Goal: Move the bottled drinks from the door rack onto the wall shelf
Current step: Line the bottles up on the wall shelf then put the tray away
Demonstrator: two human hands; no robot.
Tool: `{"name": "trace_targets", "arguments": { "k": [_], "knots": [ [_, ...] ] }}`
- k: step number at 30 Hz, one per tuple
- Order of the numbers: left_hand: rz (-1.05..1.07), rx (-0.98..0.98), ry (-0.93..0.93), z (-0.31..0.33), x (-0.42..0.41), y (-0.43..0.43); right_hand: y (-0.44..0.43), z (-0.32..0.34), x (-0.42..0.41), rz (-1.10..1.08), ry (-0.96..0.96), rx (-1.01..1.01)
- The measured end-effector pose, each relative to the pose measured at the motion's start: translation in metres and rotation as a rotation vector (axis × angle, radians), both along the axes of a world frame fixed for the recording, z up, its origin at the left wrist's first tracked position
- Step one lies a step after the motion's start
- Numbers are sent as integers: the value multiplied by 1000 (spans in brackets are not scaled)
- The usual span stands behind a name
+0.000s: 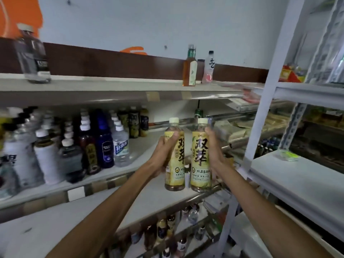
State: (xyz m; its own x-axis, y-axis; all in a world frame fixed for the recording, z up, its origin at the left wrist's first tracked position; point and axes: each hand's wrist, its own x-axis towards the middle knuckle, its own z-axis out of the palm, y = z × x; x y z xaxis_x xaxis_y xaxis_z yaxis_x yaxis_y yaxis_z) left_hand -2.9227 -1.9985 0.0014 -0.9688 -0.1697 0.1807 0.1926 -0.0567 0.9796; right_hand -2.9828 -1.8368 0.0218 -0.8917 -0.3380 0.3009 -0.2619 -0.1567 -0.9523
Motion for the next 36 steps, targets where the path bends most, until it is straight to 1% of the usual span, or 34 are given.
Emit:
{"name": "trace_targets", "arguments": {
  "k": [6, 11, 13, 18, 22, 26, 29, 32, 34, 36],
  "knots": [
    [80, -69, -34, -3, -7, -30, -39, -4, -29, 89, -36, 45],
    [219, -93, -59, -3, -31, -41, -61, -2, -69, 174, -15, 124],
    [274, -106, -85, -5, -43, -44, -69, -4, -86, 179, 18, 157],
    [402, -188, -111, -15, -74, -56, -87, -11, -121, 138, -15, 207],
    [477, -177, -98, -18, -102, -71, -104, -18, -152, 163, -37, 292],
    [596, -179, -64, -32, -136, -95, -128, -27, -178, 183, -40, 340],
    [704, -229, -67, -41, -157, -115, -148, -33, -195, 194, -36, 347],
    [817, -357, -50, -48, -174, -127, -167, -37, -208, 192, -13, 350],
    [874, -449, -89, -52, -184, -131, -180, -41, -218, 184, -6, 327],
    [925, -449, -144, -55, -193, -137, -192, -45, -228, 188, 1, 314]
  ]
}}
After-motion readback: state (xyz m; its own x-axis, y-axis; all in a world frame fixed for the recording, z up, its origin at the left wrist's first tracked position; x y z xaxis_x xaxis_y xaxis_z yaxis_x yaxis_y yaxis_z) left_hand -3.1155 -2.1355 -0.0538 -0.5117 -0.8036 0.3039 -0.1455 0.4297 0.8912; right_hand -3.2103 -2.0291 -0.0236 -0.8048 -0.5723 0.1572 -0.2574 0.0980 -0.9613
